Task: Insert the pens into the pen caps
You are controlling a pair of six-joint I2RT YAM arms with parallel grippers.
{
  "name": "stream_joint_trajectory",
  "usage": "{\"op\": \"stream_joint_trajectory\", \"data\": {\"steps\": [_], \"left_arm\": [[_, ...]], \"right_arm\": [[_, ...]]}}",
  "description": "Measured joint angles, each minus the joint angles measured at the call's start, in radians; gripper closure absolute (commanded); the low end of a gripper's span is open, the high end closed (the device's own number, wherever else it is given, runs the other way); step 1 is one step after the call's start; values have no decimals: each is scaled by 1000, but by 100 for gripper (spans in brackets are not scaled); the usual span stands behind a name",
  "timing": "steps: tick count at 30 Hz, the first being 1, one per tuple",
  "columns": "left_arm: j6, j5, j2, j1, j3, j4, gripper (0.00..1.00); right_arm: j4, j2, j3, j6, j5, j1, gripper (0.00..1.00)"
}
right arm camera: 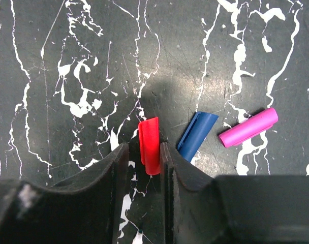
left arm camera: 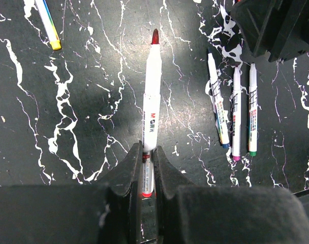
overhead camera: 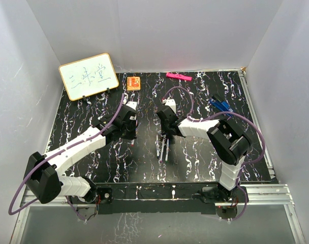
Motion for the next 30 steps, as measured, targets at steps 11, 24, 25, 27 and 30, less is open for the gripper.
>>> {"op": "stream_joint_trajectory", "data": {"steps": [11, 24, 25, 27, 30], "left_arm": [[6, -12, -14, 0, 0, 1, 100], [15, -9, -21, 0, -57, 77, 100], [16, -9, -21, 0, -62, 82, 100], [16, -6, -20, 0, -66, 93, 100], [16, -6, -20, 0, -66, 108, 100]], "right_arm": [[-84, 45, 76, 37, 61, 8, 100], [-137, 77, 149, 30, 82, 5, 100], [-141, 82, 161, 26, 80, 2, 100], [-152, 92, 196, 14, 76, -7, 100], [-161, 105, 251, 8, 70, -23, 100]]}}
